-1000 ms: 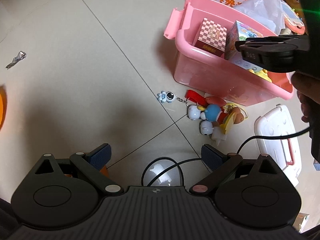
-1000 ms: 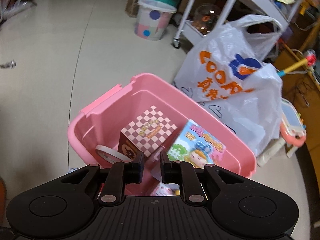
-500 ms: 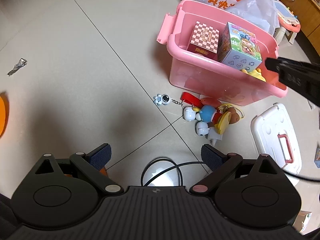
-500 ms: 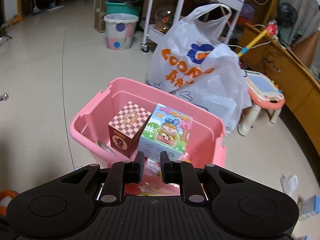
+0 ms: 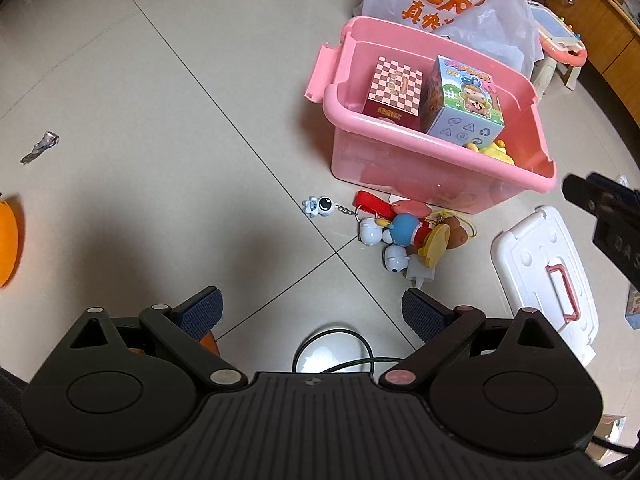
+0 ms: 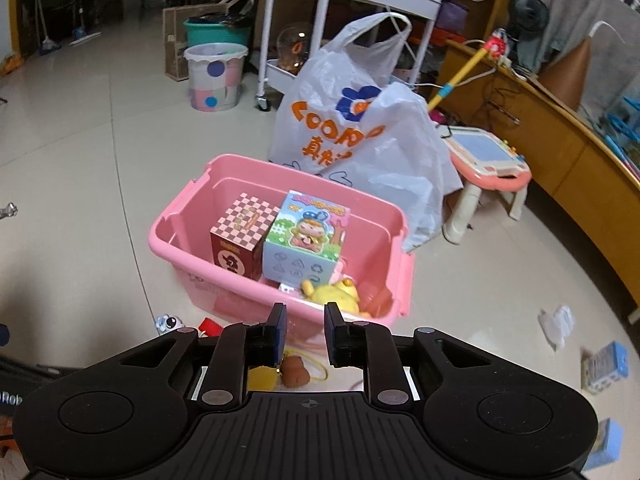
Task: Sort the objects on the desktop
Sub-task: 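Raise the right gripper away from the bin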
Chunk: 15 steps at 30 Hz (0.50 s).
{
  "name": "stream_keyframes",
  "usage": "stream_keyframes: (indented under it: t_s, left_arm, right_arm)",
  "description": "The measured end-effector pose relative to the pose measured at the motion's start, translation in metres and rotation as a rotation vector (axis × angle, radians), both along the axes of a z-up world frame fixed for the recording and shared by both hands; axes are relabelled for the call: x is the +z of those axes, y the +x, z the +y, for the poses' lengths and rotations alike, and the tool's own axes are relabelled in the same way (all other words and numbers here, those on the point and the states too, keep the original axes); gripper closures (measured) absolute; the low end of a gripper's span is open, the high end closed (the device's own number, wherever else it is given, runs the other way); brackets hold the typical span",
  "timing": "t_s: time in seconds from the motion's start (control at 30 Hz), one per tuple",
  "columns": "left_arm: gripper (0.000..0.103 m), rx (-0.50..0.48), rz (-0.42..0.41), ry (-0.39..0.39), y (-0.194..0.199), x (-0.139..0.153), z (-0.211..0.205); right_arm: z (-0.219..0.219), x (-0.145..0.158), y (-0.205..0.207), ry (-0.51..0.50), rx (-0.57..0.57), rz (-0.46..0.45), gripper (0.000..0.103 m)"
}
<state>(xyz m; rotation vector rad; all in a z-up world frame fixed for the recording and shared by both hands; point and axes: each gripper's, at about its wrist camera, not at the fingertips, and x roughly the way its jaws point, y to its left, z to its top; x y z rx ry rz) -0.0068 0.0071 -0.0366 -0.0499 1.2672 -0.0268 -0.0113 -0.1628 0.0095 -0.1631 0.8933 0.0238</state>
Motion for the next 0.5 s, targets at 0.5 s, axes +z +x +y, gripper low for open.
stream_keyframes:
  t_s: [0.5]
  left_arm:
    - [0.004, -0.042, -0.029, 0.019, -0.007, 0.007, -0.019]
  right_arm:
    - [-0.025, 0.001, -0.04, 0.078, -0.122, -0.013, 0.08]
